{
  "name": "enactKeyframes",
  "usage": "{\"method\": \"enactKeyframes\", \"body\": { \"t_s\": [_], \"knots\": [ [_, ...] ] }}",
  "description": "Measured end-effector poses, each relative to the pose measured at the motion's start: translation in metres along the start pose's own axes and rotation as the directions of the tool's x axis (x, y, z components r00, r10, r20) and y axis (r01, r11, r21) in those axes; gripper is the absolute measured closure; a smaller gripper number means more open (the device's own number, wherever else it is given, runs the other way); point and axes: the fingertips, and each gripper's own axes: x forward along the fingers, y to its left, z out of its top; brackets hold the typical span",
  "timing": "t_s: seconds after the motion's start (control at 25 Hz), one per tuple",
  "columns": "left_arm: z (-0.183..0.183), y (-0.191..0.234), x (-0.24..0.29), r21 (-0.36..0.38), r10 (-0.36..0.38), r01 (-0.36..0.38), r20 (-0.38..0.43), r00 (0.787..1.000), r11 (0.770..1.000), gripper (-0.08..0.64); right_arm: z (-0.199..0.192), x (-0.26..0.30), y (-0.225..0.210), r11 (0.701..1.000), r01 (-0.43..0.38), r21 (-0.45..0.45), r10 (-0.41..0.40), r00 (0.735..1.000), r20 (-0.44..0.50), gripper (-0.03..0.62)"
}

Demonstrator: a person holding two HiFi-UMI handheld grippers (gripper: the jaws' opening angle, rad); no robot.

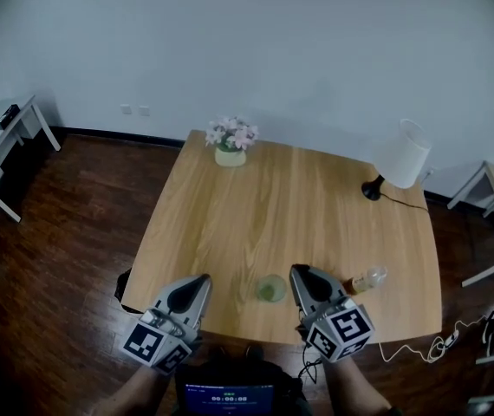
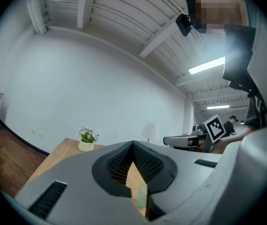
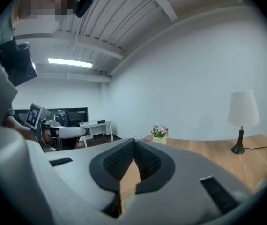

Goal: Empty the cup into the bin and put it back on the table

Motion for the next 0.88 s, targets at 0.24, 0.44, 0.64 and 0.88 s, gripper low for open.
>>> {"method": "enactKeyframes", "body": {
  "t_s": [0.24, 0.44, 0.64, 0.88],
  "knots": [
    [-0.015, 0.000, 0.021, -0.002, 0.024, -0.024, -0.027, 0.999, 1.000, 0.560, -0.006, 0.023, -0.021, 1.000, -0.015, 0.016, 0.015, 1.000, -0.019, 0.592],
    [-0.030, 0.004, 0.035, -0.003, 0.038, -0.038, -0.042, 0.998, 0.999, 0.560, -0.015, 0.038, -0.034, 0.999, -0.021, 0.041, 0.021, 1.000, -0.021, 0.592],
    [-0.049, 0.008, 0.046, 0.003, 0.038, -0.038, -0.087, 0.995, 0.999, 0.560, -0.024, 0.055, -0.036, 0.998, -0.035, 0.045, 0.036, 0.999, -0.035, 0.592],
    [-0.073, 0.013, 0.057, -0.032, 0.058, -0.063, -0.133, 0.989, 0.997, 0.560, -0.048, 0.073, -0.034, 0.998, -0.056, 0.017, 0.057, 0.996, -0.076, 0.591]
  ]
}}
